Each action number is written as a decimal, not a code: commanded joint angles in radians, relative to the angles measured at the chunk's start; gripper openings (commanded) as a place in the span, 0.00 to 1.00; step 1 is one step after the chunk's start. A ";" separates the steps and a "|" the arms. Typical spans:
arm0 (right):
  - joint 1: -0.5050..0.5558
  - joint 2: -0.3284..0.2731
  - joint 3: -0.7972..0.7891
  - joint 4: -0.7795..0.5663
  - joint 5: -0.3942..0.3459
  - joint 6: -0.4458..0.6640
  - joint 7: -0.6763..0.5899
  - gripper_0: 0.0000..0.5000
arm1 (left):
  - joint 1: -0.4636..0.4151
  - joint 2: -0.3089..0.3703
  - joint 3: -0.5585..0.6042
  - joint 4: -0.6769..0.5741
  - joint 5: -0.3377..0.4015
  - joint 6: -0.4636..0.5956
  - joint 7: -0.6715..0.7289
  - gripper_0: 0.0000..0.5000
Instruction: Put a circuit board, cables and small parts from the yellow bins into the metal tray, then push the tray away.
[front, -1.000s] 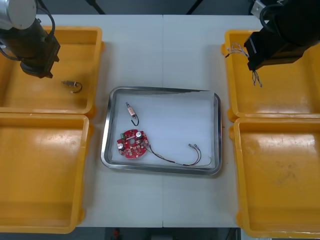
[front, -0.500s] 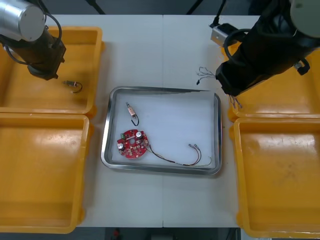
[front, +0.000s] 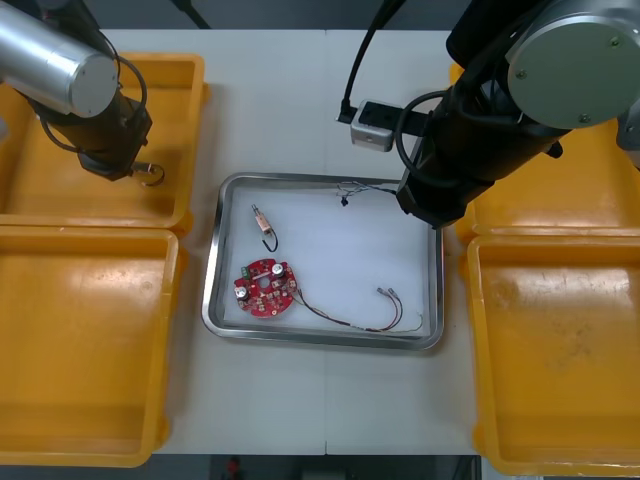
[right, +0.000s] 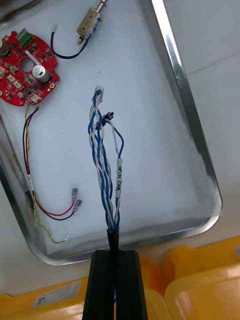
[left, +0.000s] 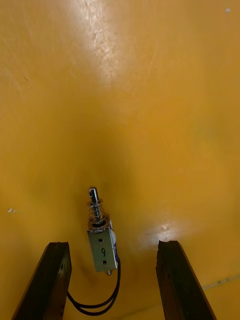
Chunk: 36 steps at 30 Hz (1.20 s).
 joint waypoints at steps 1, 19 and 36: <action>-0.002 0.025 0.087 0.028 0.053 -0.066 0.122 0.00 | 0.015 -0.028 -0.031 0.014 -0.019 -0.040 -0.056 1.00; -0.002 0.119 0.217 0.296 0.169 -0.275 0.370 0.00 | 0.026 -0.038 -0.069 0.018 -0.027 -0.060 -0.063 1.00; -0.002 0.151 0.280 0.402 0.221 -0.428 0.379 0.38 | 0.048 -0.038 -0.069 0.018 -0.031 -0.098 -0.100 0.00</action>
